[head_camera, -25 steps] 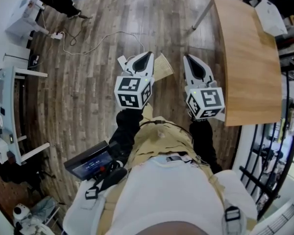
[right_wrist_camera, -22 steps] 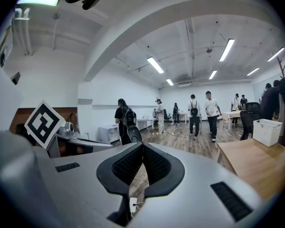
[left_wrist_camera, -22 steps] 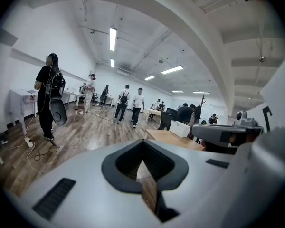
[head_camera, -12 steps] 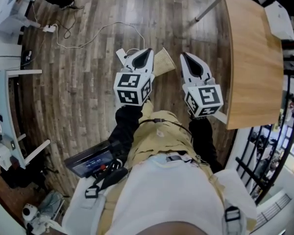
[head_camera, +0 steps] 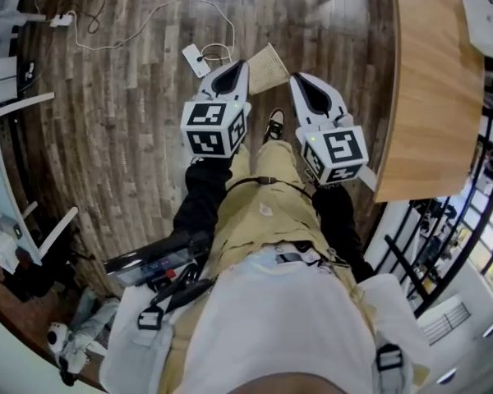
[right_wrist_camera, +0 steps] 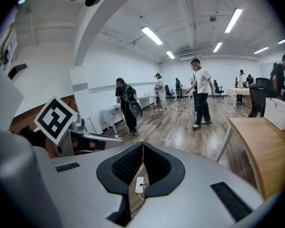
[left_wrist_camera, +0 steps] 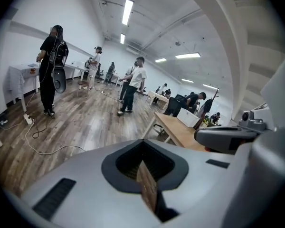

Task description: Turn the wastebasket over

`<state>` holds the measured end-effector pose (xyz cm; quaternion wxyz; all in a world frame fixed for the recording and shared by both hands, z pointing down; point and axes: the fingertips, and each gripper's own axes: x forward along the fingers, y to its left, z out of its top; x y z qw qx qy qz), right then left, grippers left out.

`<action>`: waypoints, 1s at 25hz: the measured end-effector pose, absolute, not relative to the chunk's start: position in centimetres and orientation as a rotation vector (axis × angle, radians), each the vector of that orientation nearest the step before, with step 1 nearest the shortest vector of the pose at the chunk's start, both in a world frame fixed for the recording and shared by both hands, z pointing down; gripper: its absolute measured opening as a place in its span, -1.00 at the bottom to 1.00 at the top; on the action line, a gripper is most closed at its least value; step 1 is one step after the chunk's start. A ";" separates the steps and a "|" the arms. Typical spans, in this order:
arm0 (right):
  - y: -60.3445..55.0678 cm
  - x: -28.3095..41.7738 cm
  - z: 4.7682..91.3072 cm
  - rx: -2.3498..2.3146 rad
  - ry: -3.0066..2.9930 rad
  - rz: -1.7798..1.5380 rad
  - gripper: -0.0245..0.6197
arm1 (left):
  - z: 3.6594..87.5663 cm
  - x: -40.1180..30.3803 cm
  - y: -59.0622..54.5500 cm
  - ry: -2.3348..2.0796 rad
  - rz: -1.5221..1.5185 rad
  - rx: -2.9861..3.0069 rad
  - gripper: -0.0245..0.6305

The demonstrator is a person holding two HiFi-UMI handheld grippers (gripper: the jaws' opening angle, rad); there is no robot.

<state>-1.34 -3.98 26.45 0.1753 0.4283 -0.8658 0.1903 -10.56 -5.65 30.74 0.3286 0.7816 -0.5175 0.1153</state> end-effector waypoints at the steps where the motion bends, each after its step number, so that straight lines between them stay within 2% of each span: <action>1: -4.4 -0.9 27.3 1.195 -2.441 0.558 -0.86 | 31.2 -10.2 -6.0 -1.356 0.311 2.036 -0.92; 9: -9.0 -0.1 34.4 1.071 -2.442 0.605 -0.86 | 40.4 -10.0 -6.3 -1.358 0.442 1.897 -0.92; 20: -4.6 2.7 58.5 0.917 -2.232 0.886 -0.86 | 61.3 -8.2 -2.1 -1.199 0.679 1.794 -0.92; 25: -2.4 3.4 66.6 0.828 -2.173 0.940 -0.86 | 68.1 -6.9 0.2 -1.111 0.743 1.773 -0.92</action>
